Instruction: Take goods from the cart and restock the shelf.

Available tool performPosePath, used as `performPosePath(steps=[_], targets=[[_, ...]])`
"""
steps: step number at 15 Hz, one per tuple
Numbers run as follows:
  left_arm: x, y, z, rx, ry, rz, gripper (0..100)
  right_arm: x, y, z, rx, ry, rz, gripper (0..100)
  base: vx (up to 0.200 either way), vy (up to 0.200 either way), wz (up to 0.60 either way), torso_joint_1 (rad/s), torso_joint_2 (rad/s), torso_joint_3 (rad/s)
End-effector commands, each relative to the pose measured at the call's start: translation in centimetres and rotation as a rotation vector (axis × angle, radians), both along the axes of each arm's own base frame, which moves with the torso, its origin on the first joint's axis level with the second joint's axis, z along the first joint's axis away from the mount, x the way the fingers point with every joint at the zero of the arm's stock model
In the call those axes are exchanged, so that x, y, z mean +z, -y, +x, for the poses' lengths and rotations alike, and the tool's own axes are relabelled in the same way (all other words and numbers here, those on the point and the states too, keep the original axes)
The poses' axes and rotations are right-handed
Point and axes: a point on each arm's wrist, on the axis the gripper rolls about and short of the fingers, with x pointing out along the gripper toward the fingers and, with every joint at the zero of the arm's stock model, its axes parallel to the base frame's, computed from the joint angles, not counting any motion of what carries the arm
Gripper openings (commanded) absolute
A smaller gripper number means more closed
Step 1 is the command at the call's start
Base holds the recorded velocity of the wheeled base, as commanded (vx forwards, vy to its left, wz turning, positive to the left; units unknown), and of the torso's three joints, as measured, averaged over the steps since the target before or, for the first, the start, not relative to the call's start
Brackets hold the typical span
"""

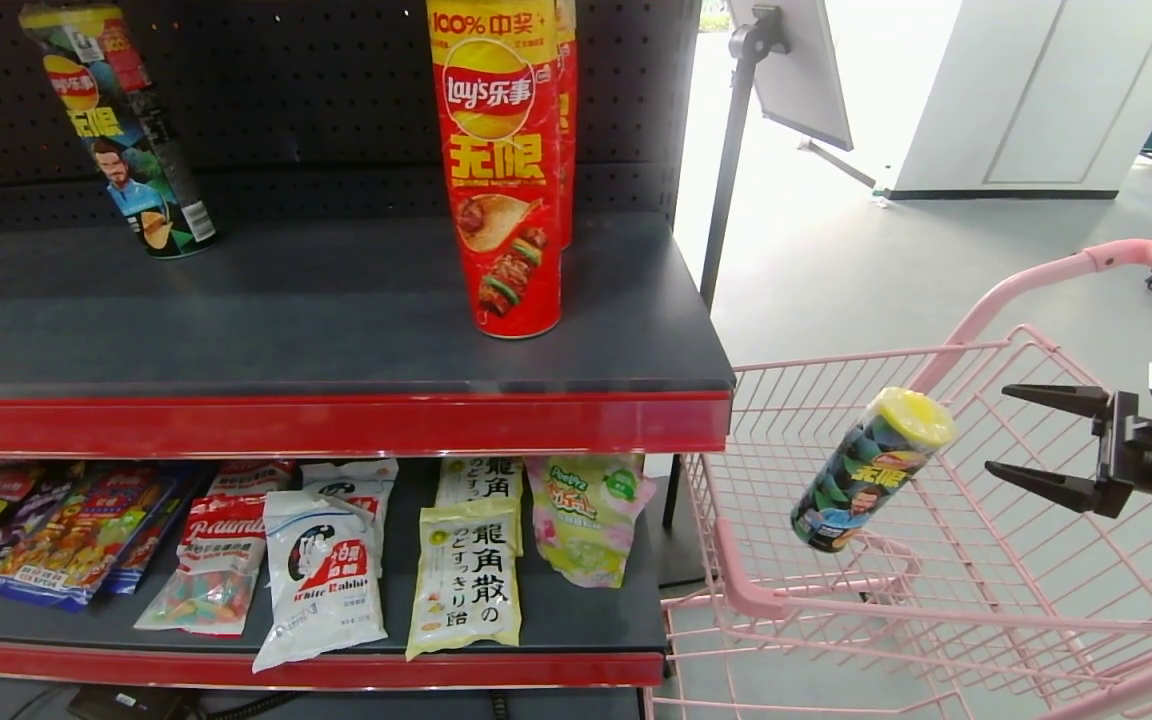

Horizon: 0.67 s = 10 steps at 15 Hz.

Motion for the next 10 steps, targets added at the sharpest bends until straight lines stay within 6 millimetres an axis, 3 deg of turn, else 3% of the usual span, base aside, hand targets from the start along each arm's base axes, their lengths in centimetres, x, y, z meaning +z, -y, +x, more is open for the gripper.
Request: performPosePath(steps=[1,5,10], targets=[[0.0,0.0,0.0,0.0,-0.002,-0.001,100,-0.8,-0.6,1.0,0.03,-0.016,0.01,100,0.0,0.0,0.0,0.0,0.0,0.0],[0.0,0.0,0.0,0.0,-0.002,-0.001,100,-2.3,-1.5,1.9,0.064,-0.054,0.029,100,0.0,0.0,0.0,0.0,0.0,0.0],[0.0,0.0,0.0,0.0,-0.002,-0.001,100,-5.4,-3.1,5.0,0.109,-0.09,0.047,100,0.0,0.0,0.0,0.0,0.0,0.0]])
